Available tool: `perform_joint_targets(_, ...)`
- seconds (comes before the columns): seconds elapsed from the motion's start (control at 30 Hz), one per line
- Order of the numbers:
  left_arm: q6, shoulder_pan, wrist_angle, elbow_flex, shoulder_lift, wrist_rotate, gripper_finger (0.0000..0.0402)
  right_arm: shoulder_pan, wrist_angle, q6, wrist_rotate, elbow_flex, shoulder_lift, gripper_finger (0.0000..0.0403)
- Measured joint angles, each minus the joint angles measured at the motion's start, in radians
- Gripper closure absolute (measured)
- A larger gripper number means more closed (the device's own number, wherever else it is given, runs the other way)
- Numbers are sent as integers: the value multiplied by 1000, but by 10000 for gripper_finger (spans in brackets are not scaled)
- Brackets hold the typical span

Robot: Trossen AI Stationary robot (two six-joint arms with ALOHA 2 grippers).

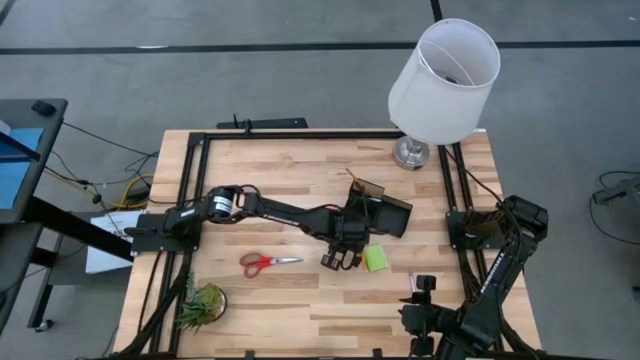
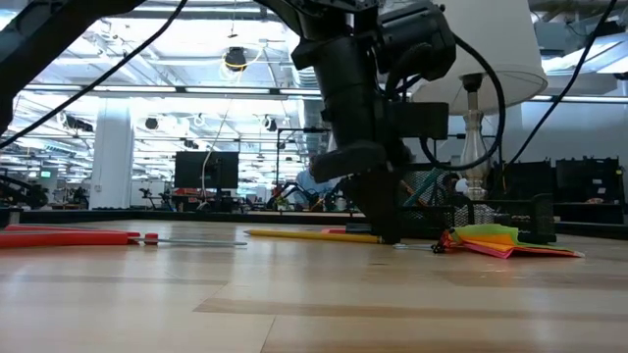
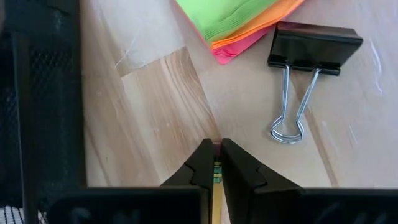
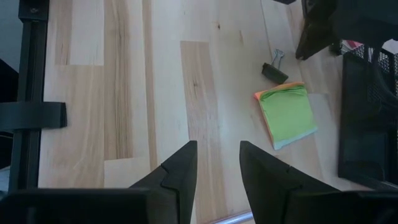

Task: Pick and place office supplies into organizer
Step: Put the yellow pencil into the desk organizer

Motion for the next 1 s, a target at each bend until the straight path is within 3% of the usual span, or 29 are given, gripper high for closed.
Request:
perform_joint_targets(0.27, -221, -78, 23, 50, -69, -52, 399, 0, 0, 1, -3, 0, 0, 289)
perform_joint_targets(0.5, -242, -132, 15, 200, -128, -422, 400, 0, 1, 3, -16, 0, 0, 289)
perform_joint_targets(0.57, -222, -129, 64, 241, -160, -483, 401, 0, 2, 3, -17, 0, 0, 289)
perform_joint_targets(0.73, -76, -102, 320, 273, -184, -459, 401, 13, 20, 11, -32, 0, 0, 289)
perform_joint_targets(0.87, 50, -52, 418, 273, -190, -474, 400, 58, 58, 104, -65, -12, 0, 289)
perform_joint_targets(1.0, 54, 33, 460, 260, -191, -376, 400, 124, 74, 116, -59, -34, 0, 289)
